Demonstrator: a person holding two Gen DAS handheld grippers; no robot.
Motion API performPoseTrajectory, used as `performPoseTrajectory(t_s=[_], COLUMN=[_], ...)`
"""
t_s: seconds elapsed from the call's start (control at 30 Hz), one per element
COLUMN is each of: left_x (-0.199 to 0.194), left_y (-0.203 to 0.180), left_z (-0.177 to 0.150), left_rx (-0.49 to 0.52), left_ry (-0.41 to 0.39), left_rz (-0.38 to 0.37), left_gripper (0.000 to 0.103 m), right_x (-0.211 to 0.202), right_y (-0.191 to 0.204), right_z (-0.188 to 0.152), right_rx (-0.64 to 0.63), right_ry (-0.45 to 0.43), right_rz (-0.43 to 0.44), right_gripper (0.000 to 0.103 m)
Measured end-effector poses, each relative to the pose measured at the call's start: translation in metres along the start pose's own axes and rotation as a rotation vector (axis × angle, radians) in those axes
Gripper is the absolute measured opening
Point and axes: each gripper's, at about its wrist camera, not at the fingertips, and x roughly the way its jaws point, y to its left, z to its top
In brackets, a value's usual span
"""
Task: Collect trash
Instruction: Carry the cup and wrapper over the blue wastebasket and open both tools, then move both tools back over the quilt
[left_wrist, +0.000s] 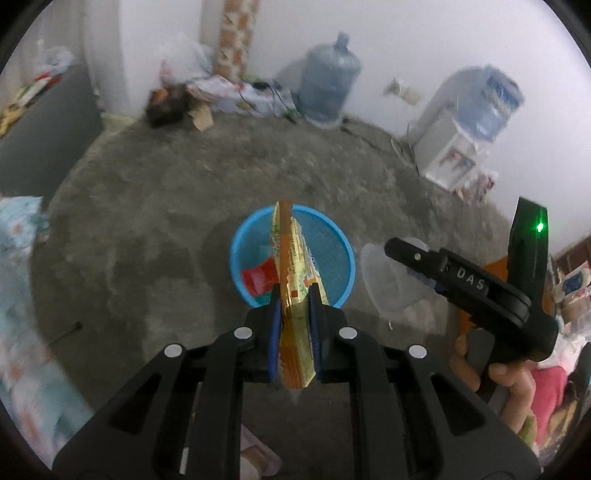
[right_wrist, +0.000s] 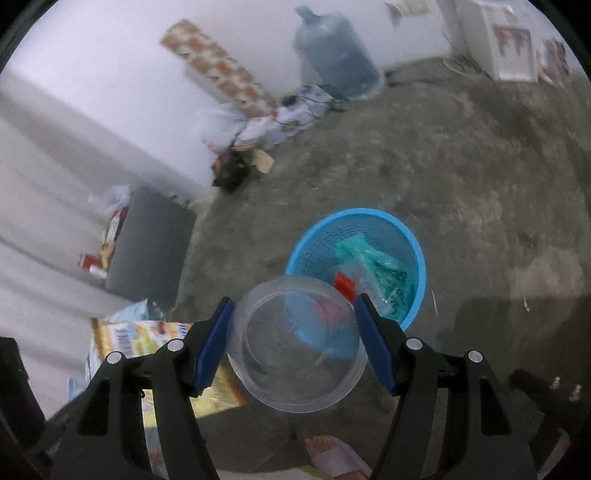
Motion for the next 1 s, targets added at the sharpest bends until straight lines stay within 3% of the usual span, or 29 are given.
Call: performPoseTrajectory(t_s=[0.1,0.13,0.17,0.2,0.3,0.43,0.6,0.77,0.9,1.0], left_x=[0.040,0.055,0.068,0.076,0.089,0.077,0.027,-0.054,-0.126,-0.187], left_y=[-0.002,-0.001,0.002,0.002,0.007,0.008,0.011,0.016,0.027,0.049], left_z=[0.014,0.019,0.022,0.026,0.030,0.027,0.016,-0.007,-0.039,-0.073], left_rx=[0.011,0.006,-0.008,-0.020,-0.056,-0.025,-0.001,0.000,-0.010,-0.073], left_ry=[0.030,0.045,0.069,0.082,0.092,0.078,0.005,-0.102,-0.167,-0.260], left_rz=[0.005,-0.003,-0.010,-0.009,0.020,0.021,0.051,0.118,0.179,0.229], left_gripper=[0.014,0.027,0.052,0.059,0.060,0.061,0.066,0.071,0.076,0.078], right_x=[0.030,0.044,0.056,0.071,0.101,0.104,0.075,0.027,-0.001,-0.017], right_y=[-0.017,-0.024,-0.032,-0.041,-0.061,-0.068,-0.050,-0.003,0.044,0.077], right_z=[0.011,0.016,0.020,0.022,0.018,0.002,-0.015,-0.022,-0.026,-0.035], right_rx=[0.054,0.071,0.089,0.123,0.175,0.213,0.159,0.031,-0.104,-0.188], right_ry=[0.001,0.010,0.021,0.028,0.079,0.092,0.065,0.034,0.044,0.066], right_rz=[0.000,0.003,-0.011,-0.043,-0.110,-0.101,-0.074,-0.025,0.013,0.074], right_gripper=[0.066,0.068,0.074,0.076,0.076,0.076,0.076,0.076,0.076,0.076])
